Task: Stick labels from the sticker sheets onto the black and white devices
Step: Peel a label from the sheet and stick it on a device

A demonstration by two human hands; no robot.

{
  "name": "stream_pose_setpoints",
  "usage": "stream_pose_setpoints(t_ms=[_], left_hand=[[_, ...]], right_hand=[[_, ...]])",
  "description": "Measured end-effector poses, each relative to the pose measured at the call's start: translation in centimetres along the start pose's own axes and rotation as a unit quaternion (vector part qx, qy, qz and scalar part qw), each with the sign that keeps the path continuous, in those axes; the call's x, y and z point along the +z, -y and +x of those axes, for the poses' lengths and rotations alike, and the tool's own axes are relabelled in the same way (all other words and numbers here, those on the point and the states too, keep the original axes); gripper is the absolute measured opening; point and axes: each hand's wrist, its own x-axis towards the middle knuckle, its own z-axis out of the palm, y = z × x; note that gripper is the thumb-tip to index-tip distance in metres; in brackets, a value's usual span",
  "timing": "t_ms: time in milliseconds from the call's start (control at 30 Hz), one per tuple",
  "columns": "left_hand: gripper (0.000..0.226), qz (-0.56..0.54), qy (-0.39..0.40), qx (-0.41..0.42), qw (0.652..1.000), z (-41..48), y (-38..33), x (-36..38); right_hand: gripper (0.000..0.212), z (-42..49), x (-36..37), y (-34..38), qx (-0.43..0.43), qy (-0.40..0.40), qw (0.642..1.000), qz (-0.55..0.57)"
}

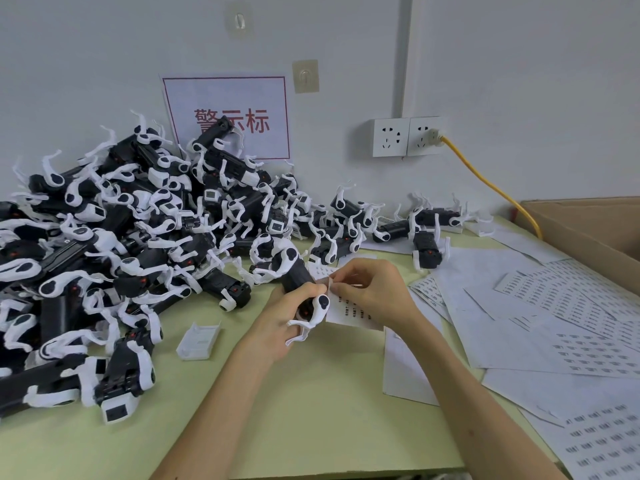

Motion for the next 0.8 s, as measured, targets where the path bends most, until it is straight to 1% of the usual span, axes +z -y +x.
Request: stream_pose_setpoints(t_ms=[100, 167, 300, 367, 400, 467, 533, 600, 667, 733, 767, 800], left_hand=[[0.021, -0.004, -0.006, 0.020, 1.000, -0.10, -0.01, 0.06], [0.020, 0.003, -0.025, 0.048, 0.999, -0.06, 0.09, 0.24], [0.009, 0.014, -0.086, 0.085, 0.993, -0.27, 0.05, 0.60], [0.010, 0.018, -0.110, 0.084, 0.990, -0.36, -0.19, 0.57], [0.014, 0.022, -0.113, 0.084, 0.990, -0.36, -0.25, 0.50], [0.020, 0.036, -0.108, 0.077, 0.991, -0.34, -0.23, 0.34], [0.018, 0.049, -0.078, 0.080, 0.993, -0.31, -0.02, 0.41], [0.019, 0.069, -0.056, 0.097, 0.991, -0.24, 0.34, 0.64], [0.018, 0.093, -0.063, 0.120, 0.986, -0.18, 0.54, 0.72], [0.032, 0.104, -0.057, 0.148, 0.982, -0.19, 0.62, 0.64], [0.033, 0.115, -0.056, 0.162, 0.978, -0.24, 0.60, 0.59], [0.029, 0.124, -0.059, 0.176, 0.975, -0.33, 0.53, 0.57]], right_hand=[[0.002, 0.00, 0.08, -0.02, -0.010, -0.019, 0.999, -0.029], [0.002, -0.11, 0.00, 0.04, -0.018, -0.021, 0.999, -0.037], [0.009, -0.48, -0.01, 0.31, -0.021, 0.032, 0.999, -0.013], [0.010, -0.58, 0.12, 0.47, -0.025, 0.044, 0.999, -0.006], [0.010, -0.58, 0.13, 0.52, -0.027, 0.042, 0.999, -0.004], [0.010, -0.53, 0.08, 0.52, -0.032, 0.031, 0.999, 0.000], [0.012, -0.51, 0.00, 0.47, -0.035, 0.023, 0.999, -0.004], [0.017, -0.51, -0.07, 0.45, -0.033, 0.024, 0.999, -0.016], [0.021, -0.48, -0.07, 0.38, -0.033, 0.023, 0.999, -0.015], [0.018, -0.42, -0.01, 0.40, -0.042, 0.012, 0.999, -0.002], [0.015, -0.38, 0.06, 0.42, -0.049, 0.006, 0.999, 0.000], [0.014, -0.37, 0.12, 0.45, -0.056, 0.001, 0.998, -0.001]])
